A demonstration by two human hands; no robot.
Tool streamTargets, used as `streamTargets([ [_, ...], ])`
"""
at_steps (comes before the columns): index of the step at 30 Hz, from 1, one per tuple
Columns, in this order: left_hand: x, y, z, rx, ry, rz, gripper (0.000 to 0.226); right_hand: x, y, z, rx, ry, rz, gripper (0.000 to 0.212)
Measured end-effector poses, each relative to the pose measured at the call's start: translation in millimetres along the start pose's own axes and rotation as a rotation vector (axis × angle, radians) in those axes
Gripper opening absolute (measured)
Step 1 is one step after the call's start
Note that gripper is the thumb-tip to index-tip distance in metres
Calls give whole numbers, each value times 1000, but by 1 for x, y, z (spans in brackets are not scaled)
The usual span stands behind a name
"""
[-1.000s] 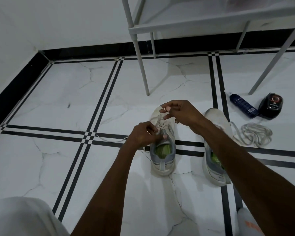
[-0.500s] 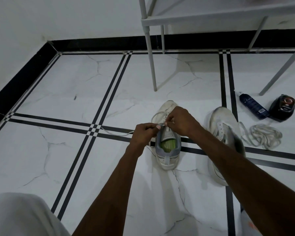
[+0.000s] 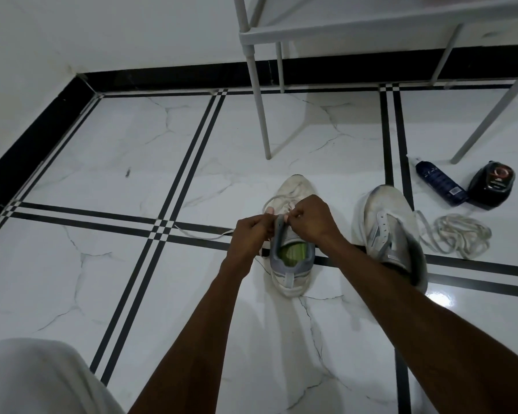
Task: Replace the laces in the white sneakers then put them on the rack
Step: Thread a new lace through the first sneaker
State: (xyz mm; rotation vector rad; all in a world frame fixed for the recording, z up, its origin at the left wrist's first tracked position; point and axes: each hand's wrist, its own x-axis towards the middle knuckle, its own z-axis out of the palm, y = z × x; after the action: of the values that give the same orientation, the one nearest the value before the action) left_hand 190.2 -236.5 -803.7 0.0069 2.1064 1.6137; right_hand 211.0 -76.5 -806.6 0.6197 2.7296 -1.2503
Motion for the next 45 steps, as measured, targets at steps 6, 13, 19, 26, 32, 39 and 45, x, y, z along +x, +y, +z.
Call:
streamTargets([
  [6,7,-6,11,13,148,-73,12,-7,-10,1,163,130,9,15],
  [13,9,-2,28,150,245,-1,16,-13,-11,-13,26,-26,82,47],
  [19,10,-7,29,208,225,48,18,-10,-8,-15,162,-108,218,46],
  [26,20,-16,0,3,532,-107,33,-15,-3,-18,128,-106,175,30],
  [32,11,-15,-24,215,652,58,5,-17,-3,-20,143,-151,107,32],
  [39,12,-10,18,607,230,301,27,-18,-1,-22,173,-189,77,28],
  [45,14,6,-34,673,899,-113,17,-18,6,-18,226,-140,122,22],
])
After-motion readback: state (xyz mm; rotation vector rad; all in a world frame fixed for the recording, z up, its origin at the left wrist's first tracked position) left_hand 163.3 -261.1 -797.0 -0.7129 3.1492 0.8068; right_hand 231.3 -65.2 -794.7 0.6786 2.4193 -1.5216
